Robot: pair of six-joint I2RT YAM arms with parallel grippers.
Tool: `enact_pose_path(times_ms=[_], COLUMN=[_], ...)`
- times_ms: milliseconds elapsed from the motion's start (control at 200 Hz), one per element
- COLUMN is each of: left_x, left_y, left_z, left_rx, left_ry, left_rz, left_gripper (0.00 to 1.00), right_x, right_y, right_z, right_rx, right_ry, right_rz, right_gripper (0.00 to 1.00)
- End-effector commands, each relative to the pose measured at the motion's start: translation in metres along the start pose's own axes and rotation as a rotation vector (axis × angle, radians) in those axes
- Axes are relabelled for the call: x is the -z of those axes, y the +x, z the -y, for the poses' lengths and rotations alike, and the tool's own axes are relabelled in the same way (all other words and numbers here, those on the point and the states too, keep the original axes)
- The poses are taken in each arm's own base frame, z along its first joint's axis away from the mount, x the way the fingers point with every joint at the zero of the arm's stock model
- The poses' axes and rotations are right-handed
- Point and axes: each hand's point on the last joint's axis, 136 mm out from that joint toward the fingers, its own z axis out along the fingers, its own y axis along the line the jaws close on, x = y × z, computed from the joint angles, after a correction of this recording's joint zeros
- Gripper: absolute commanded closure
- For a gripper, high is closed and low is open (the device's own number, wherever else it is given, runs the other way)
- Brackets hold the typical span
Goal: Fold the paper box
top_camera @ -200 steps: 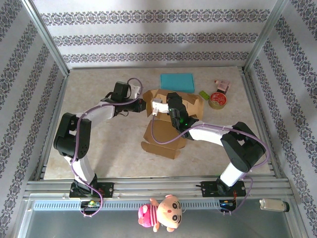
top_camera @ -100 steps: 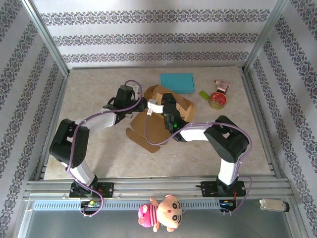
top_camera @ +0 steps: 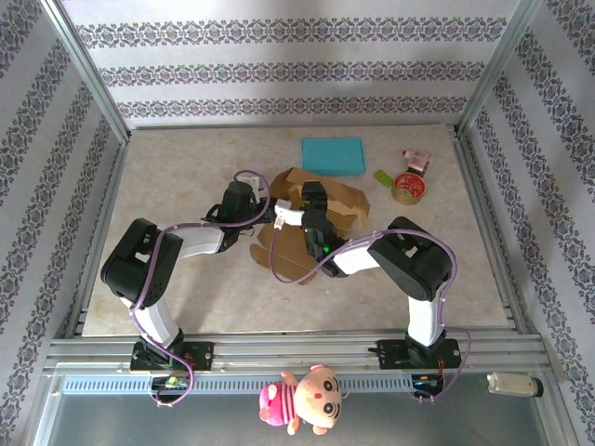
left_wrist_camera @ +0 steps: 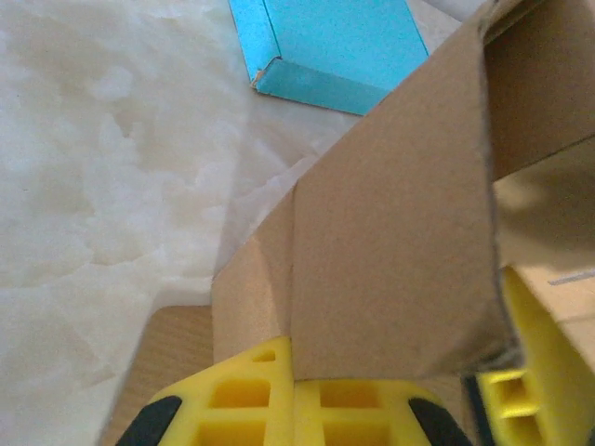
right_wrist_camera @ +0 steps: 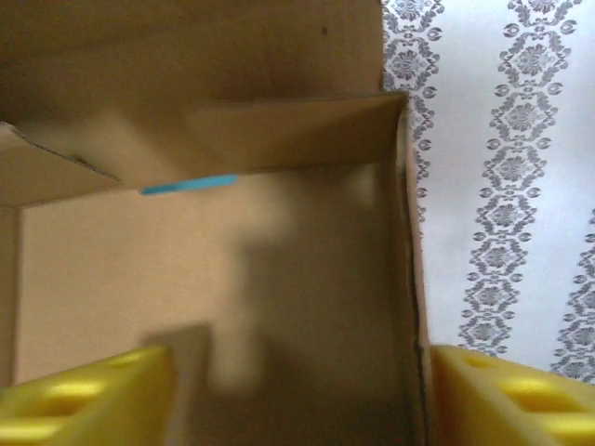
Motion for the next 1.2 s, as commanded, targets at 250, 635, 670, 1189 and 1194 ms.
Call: enact_pose_path(times_ms=[250, 635, 670, 1189, 1194], left_x=[-0.006, -0.01, -0.01, -0.01, -0.011], left_y=[0.011, 0.009, 0.01, 0.011, 0.01], left_z=[0.002, 0.012, 0.013, 0.017, 0.017], left_rx=[-0.145, -0.191, -0.194, -0.214, -0.215], left_ry=[-0.061, -0.056, -0.054, -0.052, -0.052], left_rz=[-0.049, -0.056, -0.058, -0.065, -0.065], left_gripper=[1.0, 1.0, 1.0, 1.0, 1.0], right_x=[0.085, 0.082, 0.071, 0.012, 0.012], right_y=[-0.017, 0.005, 0.016, 0.062, 0.063], right_z=[0.035, 0.146, 0.146, 0.035, 0.035], right_rx=[-0.461, -1.537, -1.611, -1.755, -1.755], right_ry=[-0.393, -0.913, -0.954, -1.236, -1.236], right_rz=[0.183, 0.105, 0.031, -0.336, -0.337], right_gripper=[0.02, 0.03, 0.05, 0.17, 0.17])
